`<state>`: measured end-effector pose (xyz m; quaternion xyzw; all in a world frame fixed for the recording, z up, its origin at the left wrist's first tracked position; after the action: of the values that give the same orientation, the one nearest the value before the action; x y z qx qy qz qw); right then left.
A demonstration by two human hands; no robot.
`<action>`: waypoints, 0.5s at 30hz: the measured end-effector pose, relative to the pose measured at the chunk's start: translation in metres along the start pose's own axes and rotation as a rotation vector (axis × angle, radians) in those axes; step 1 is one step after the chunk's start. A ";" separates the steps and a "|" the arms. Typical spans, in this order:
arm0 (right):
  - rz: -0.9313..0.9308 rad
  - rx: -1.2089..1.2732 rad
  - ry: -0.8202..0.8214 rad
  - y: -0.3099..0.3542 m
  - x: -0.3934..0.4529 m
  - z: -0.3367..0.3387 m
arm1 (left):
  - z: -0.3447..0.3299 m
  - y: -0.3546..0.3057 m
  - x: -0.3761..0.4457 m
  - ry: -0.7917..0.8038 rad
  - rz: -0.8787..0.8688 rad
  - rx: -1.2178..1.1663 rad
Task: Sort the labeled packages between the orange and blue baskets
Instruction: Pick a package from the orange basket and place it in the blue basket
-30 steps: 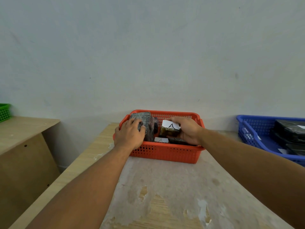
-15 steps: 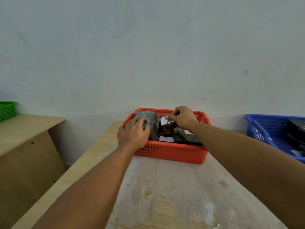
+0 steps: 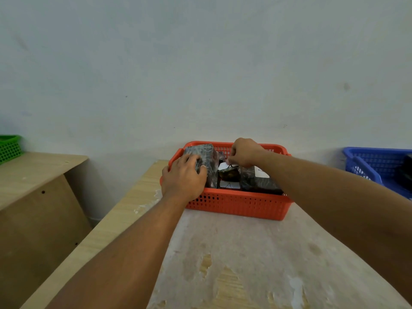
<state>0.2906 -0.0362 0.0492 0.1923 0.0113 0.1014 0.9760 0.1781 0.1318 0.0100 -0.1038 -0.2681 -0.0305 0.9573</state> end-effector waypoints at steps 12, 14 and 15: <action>0.167 -0.182 0.036 0.002 -0.020 -0.019 | 0.003 0.001 -0.001 0.040 0.066 -0.016; 0.161 -0.302 0.028 -0.002 -0.021 -0.026 | 0.003 0.003 0.000 0.034 0.081 -0.035; 0.163 -0.352 0.018 -0.004 -0.022 -0.028 | 0.003 0.004 0.000 0.026 0.086 -0.042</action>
<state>0.2685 -0.0338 0.0214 0.0181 -0.0135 0.1822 0.9830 0.1769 0.1360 0.0117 -0.1346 -0.2504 0.0036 0.9587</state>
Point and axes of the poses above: each hand's wrist, its own x-axis towards the middle knuckle, its own z-axis out of the back of the hand, y = z × x, the point moved 5 cm from there along x, towards the middle knuckle, and after that the axes turned 14 degrees about -z, right-handed, at the moved point
